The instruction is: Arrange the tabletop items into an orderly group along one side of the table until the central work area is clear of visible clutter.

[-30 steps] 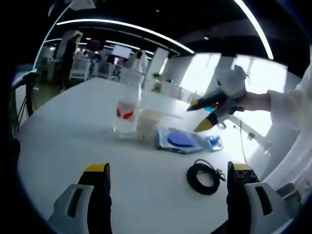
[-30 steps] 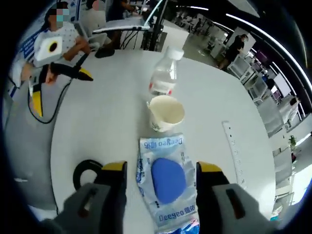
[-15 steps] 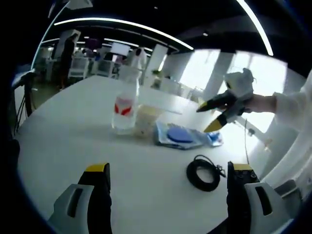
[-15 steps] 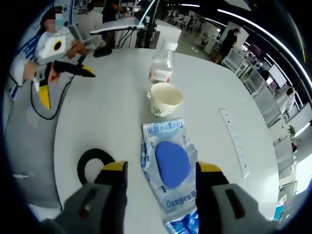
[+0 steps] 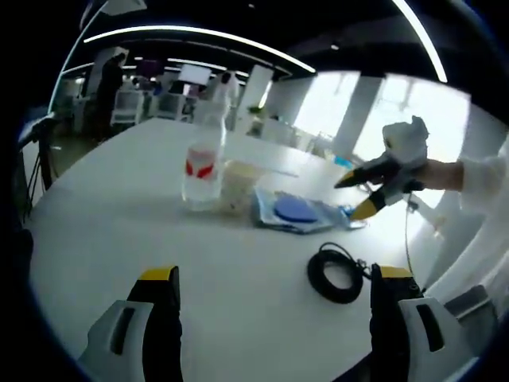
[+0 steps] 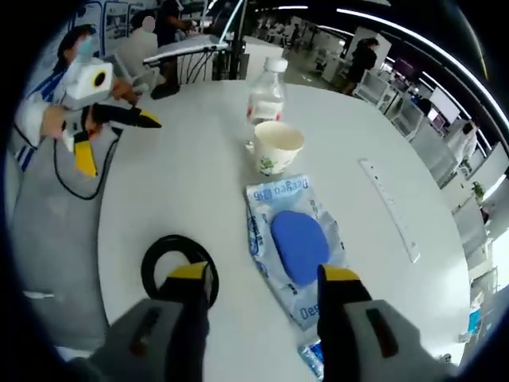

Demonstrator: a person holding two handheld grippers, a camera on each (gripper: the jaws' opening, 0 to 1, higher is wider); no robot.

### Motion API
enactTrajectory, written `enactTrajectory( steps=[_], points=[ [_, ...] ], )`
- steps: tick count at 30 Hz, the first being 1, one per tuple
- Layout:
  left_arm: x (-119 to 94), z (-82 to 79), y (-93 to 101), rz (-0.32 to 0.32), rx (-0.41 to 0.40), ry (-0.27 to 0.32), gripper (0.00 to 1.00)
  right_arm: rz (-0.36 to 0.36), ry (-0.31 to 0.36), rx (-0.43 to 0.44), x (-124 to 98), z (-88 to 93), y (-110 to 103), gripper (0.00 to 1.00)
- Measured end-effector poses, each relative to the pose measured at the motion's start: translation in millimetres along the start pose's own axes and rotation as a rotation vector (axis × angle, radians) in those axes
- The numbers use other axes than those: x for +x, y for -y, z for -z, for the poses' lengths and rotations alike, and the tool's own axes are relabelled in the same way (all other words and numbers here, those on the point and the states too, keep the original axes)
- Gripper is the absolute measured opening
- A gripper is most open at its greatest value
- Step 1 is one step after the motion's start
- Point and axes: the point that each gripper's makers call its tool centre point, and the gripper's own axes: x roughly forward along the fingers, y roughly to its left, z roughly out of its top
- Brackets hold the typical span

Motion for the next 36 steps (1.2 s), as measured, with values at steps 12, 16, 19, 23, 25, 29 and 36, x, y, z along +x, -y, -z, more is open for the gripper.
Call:
enactTrajectory(
  steps=[12,16,19,23,25,29,36],
  points=[
    [0,3.4,-3.6,-0.023,-0.001,-0.019,0.96,-0.004,0.012,0.150,-6,38.3,-18,0.50],
    [0,1.5,-5.9,-0.033,-0.023,-0.013,0.96,-0.006,0.015,0.182,-8,46.6,-20,0.49],
    [-1,-0.2,-10.2,-0.043,-0.040,-0.006,0.96,-0.017,0.017,0.200,-9,48.9,-20,0.50],
    [-1,-4.0,-5.0,-0.046,-0.011,-0.027,0.96,-0.017,0.025,0.204,-10,49.7,-20,0.49],
    [2,-10.0,4.6,-0.029,0.008,-0.029,0.95,-0.021,0.029,0.207,-9,50.3,-21,0.49],
    [13,-6.8,21.8,0.011,0.079,-0.093,0.89,-0.033,0.037,0.229,-5,52.5,-29,0.48],
    [42,21.5,53.1,0.067,0.104,-0.199,0.81,-0.071,0.041,0.273,0,57.4,-45,0.45]
  ],
)
